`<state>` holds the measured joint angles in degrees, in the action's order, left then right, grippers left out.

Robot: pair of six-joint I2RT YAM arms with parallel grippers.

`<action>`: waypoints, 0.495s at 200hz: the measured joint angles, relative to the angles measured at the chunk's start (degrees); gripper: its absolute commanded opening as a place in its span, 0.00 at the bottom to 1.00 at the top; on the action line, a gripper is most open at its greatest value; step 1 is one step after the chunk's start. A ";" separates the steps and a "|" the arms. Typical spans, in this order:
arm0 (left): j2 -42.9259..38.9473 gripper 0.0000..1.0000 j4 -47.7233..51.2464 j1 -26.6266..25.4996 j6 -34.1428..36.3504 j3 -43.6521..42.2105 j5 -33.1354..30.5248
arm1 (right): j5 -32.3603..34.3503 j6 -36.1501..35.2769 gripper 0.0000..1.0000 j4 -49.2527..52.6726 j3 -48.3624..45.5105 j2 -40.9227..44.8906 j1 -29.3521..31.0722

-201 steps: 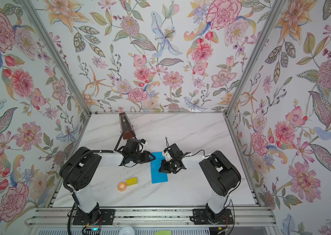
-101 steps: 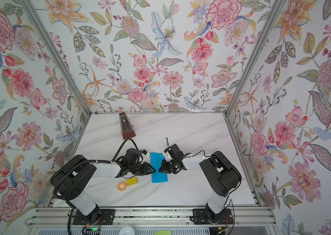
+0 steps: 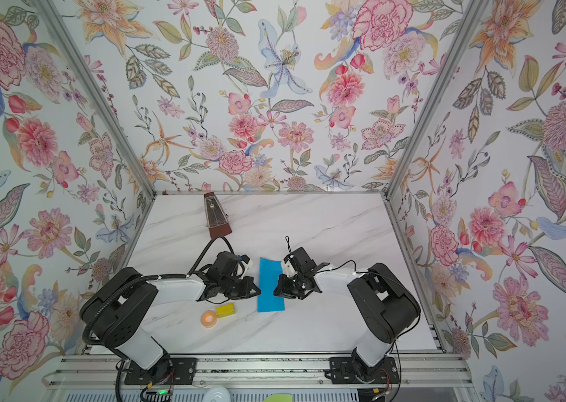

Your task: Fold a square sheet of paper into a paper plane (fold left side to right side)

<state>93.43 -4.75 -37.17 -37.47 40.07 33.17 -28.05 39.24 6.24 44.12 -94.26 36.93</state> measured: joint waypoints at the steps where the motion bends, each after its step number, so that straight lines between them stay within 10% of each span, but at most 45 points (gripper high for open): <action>1: -0.22 0.04 0.52 0.00 0.17 0.26 -0.28 | 0.02 0.02 0.16 0.11 0.00 0.15 0.00; 99: -1.97 0.00 46.97 -9.68 9.05 33.31 -41.05 | 2.12 -2.82 0.16 7.26 -2.51 15.17 -12.66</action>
<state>91.46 42.22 -46.85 -28.42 73.38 -7.88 -25.93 36.42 13.50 41.60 -79.09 24.27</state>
